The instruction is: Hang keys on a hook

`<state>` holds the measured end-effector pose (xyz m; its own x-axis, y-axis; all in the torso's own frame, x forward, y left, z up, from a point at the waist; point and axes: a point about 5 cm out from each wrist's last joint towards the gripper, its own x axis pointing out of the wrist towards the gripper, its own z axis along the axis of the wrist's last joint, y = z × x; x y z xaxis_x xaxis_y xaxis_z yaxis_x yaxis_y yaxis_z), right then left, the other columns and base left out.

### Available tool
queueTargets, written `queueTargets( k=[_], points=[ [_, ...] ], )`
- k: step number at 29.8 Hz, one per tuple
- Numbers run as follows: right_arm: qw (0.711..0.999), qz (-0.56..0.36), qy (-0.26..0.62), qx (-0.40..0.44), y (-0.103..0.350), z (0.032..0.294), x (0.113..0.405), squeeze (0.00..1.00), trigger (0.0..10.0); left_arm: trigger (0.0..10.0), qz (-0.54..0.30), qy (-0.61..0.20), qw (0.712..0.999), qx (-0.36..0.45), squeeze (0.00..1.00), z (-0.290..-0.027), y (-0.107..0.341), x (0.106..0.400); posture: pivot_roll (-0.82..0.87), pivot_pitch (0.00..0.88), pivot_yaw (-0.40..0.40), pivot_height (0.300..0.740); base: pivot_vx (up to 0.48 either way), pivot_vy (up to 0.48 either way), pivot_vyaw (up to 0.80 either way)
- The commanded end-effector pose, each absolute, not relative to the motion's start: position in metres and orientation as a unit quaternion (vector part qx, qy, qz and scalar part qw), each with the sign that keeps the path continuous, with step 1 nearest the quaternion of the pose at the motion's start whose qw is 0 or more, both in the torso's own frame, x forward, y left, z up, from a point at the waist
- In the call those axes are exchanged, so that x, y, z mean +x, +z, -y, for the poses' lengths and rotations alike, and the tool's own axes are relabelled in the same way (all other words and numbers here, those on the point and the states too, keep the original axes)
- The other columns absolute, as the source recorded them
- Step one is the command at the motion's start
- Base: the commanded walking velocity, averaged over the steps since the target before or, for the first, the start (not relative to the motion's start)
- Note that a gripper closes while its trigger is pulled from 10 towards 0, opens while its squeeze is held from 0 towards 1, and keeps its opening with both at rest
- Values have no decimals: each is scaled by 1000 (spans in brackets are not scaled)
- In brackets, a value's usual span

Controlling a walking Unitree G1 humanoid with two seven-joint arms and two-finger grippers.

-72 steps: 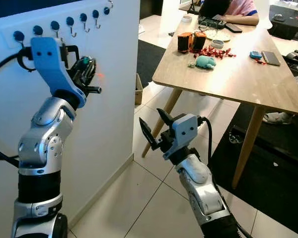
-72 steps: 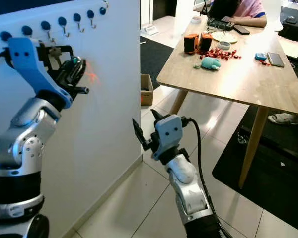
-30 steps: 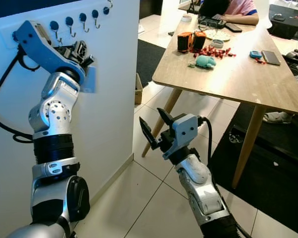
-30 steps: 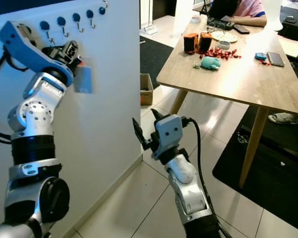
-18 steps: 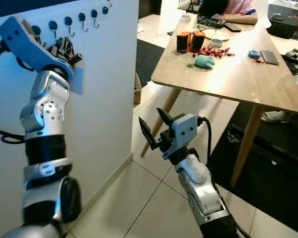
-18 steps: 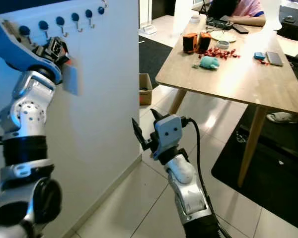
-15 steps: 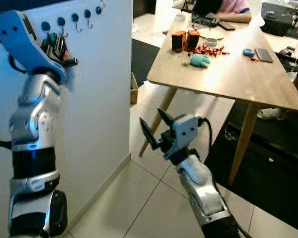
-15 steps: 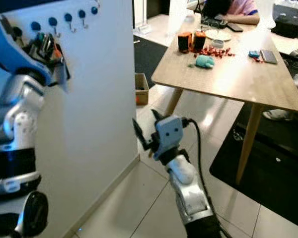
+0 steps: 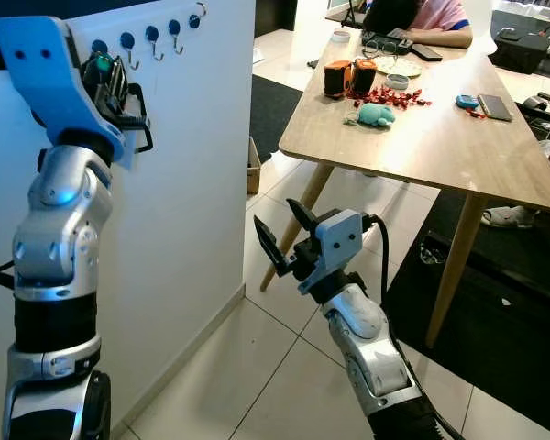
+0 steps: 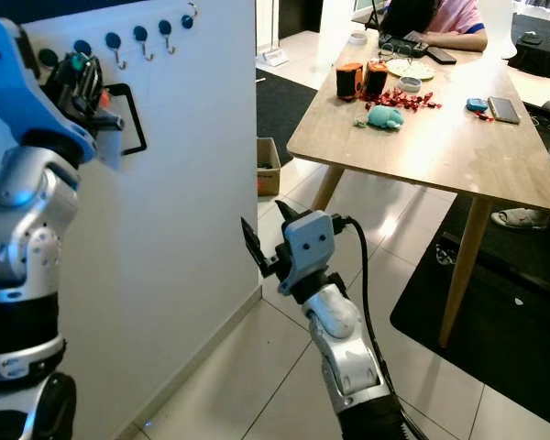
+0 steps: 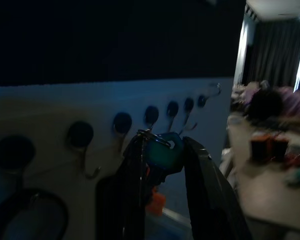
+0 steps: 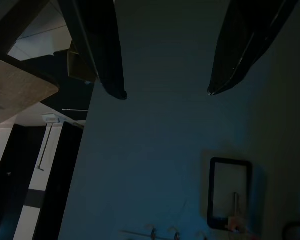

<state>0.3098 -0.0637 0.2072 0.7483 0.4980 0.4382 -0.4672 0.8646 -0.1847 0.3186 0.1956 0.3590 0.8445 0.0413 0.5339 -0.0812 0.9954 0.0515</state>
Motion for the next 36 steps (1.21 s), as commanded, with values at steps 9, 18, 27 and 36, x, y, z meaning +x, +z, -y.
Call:
queueTargets(
  k=[9,18,27,36],
  points=[
    [937,234,259,-32,201,65,308,0,10000,10000,291,77,940,160,0,-181,352,313,147,194,-2,740,0,0,0],
    [936,235,261,-31,201,63,309,0,10000,10000,263,143,907,296,0,-170,338,323,153,185,-3,740,0,0,0],
    [939,237,248,2,208,67,311,0,10000,10000,240,-34,963,118,0,-141,319,309,157,186,0,740,0,0,0],
    [925,275,258,50,245,71,311,0,10000,10000,214,-122,968,49,0,-128,306,299,150,191,-2,740,0,0,0]
  ],
)
